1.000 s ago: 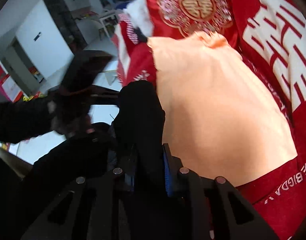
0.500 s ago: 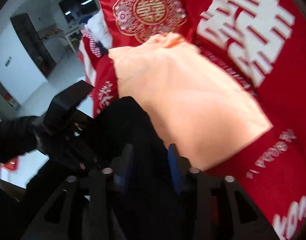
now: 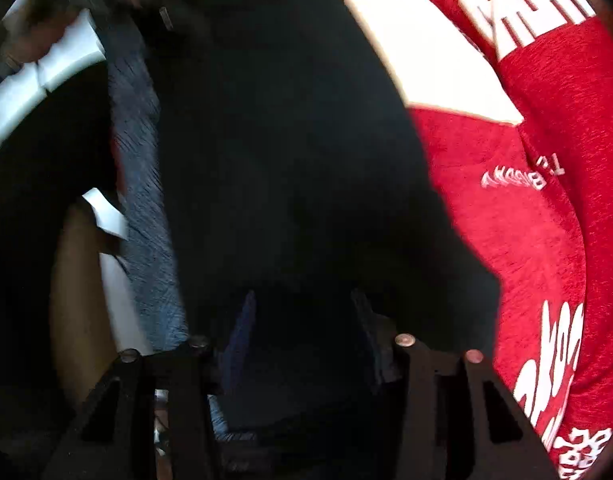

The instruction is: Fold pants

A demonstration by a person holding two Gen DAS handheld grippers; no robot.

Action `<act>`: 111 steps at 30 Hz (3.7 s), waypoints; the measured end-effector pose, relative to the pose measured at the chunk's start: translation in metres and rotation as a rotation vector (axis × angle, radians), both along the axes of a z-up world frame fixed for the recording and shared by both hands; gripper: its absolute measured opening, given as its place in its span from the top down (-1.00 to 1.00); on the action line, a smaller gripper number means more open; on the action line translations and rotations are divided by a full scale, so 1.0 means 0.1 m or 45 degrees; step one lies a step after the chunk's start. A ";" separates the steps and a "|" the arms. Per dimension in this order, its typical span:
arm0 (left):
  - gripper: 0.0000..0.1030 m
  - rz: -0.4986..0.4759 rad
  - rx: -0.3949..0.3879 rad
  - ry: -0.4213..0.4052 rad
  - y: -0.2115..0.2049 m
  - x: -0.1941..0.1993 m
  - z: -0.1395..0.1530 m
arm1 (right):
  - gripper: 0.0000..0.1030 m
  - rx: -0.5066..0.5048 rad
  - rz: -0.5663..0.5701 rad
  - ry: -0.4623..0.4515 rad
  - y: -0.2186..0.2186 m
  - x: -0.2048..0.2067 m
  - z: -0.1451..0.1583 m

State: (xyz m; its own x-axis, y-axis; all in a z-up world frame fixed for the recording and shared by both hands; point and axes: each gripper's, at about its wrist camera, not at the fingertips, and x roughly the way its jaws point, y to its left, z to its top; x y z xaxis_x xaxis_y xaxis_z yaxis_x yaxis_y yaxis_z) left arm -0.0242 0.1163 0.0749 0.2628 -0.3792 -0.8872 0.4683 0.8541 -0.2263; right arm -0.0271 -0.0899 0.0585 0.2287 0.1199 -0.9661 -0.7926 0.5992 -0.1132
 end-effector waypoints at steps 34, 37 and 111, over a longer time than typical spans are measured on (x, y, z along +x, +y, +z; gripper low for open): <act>0.61 -0.707 0.048 -0.108 -3.74 -1.27 0.92 | -0.45 0.357 -0.913 -0.284 -2.49 -1.74 0.63; 0.61 -0.693 0.138 0.015 -4.01 -1.21 0.34 | -0.45 0.397 -0.960 -0.266 -2.59 -1.76 0.54; -0.99 -0.344 -0.061 -0.039 -3.00 -0.89 0.26 | -0.58 0.402 -0.982 -0.452 -2.44 -1.91 0.99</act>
State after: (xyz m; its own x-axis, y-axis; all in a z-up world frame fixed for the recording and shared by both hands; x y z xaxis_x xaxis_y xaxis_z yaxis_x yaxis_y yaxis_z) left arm -0.1132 -0.1841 0.1004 0.1725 -0.4807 -0.8598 0.6850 0.6857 -0.2459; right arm -0.2182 -0.3339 0.1577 0.6332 0.0571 -0.7719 -0.1077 0.9941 -0.0149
